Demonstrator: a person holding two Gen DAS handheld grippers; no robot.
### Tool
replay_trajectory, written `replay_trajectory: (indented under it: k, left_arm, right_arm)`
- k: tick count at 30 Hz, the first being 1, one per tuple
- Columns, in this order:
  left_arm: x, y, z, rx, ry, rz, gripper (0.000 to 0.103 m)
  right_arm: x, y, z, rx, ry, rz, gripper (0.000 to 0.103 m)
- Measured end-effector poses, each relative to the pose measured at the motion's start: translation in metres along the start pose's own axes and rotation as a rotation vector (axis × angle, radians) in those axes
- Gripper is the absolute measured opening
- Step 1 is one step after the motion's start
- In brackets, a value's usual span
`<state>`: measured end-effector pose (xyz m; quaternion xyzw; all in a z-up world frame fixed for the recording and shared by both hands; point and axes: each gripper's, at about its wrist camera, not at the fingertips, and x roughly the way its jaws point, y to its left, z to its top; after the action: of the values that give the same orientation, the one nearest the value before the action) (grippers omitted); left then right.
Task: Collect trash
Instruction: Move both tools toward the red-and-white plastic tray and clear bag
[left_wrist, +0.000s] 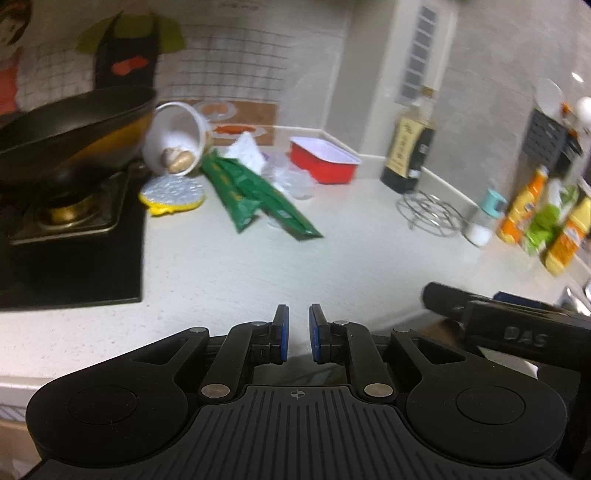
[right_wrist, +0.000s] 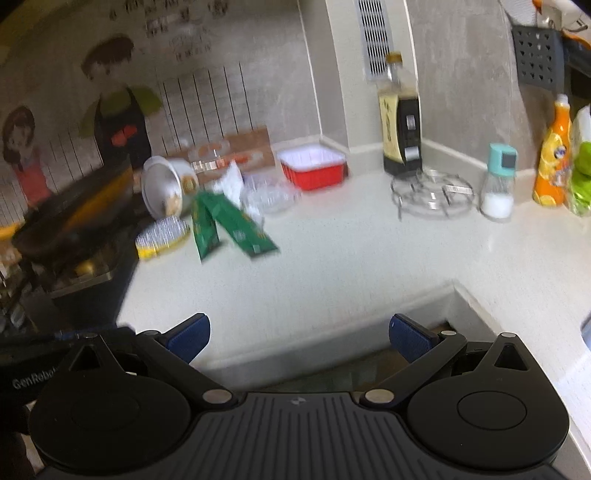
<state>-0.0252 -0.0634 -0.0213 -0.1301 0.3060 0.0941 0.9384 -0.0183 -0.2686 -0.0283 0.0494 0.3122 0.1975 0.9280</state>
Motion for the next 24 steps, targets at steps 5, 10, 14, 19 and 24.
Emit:
replay_trajectory:
  k: [5, 10, 14, 19, 24]
  left_arm:
    - [0.022, 0.04, 0.015, -0.125, 0.017, -0.086, 0.015]
    - [0.042, 0.078, 0.033, -0.175, 0.054, -0.172, 0.015]
    - [0.051, 0.1, 0.045, -0.196, 0.035, -0.128, 0.015]
    - [0.063, 0.133, 0.052, -0.22, 0.035, -0.123, 0.015]
    - [0.063, 0.162, 0.051, -0.245, 0.057, -0.145, 0.015]
  right_arm:
    - [0.031, 0.003, 0.014, -0.009, 0.068, 0.037, 0.103]
    - [0.065, 0.027, 0.027, -0.09, 0.054, -0.025, 0.103]
    - [0.096, 0.057, 0.054, -0.167, 0.087, -0.01, 0.103]
    - [0.135, 0.093, 0.081, -0.233, 0.071, 0.057, 0.103]
    - [0.195, 0.124, 0.106, -0.221, 0.118, 0.132, 0.103]
